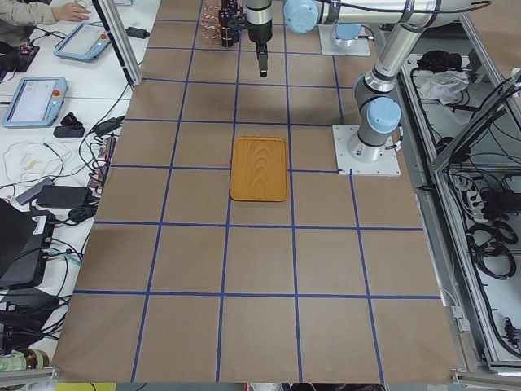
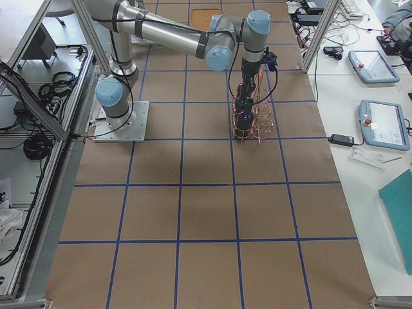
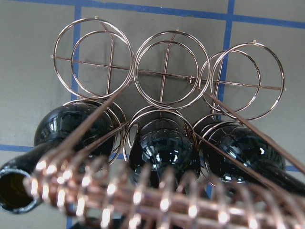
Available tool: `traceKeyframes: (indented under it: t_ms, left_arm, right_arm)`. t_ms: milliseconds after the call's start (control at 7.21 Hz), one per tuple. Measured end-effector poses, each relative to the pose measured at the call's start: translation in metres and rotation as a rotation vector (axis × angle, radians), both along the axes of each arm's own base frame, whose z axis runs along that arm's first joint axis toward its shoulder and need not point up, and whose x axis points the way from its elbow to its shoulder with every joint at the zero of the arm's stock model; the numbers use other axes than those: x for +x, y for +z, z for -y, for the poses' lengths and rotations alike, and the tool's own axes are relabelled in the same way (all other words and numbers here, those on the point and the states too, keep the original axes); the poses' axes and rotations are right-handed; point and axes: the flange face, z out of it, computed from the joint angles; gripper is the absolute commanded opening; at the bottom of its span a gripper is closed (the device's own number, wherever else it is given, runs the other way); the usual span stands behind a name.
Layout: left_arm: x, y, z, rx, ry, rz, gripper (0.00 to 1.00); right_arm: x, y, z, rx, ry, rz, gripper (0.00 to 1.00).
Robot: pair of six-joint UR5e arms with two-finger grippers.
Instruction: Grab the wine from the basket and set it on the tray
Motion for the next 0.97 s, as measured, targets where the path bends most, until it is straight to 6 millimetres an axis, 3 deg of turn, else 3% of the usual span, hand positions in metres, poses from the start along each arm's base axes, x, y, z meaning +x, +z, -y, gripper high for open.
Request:
traceKeyframes:
  t_ms: [555,694,971]
  left_arm:
    - [0.0006,-0.0023,0.0009,0.003,-0.001,0.000,1.00]
    - [0.0007,-0.0026,0.0009,0.004,-0.001,0.000,1.00]
    - [0.0008,-0.0033,0.0012,0.005,-0.002,0.000,1.00]
  right_arm:
    - [0.0001,-0.0003,0.0001,0.000,0.000,0.001,0.14]
    - [-0.0001,-0.0010,0.0004,0.002,-0.001,0.001,0.07]
    - [-0.0002,-0.0024,0.0009,0.004,-0.001,0.001,0.06]
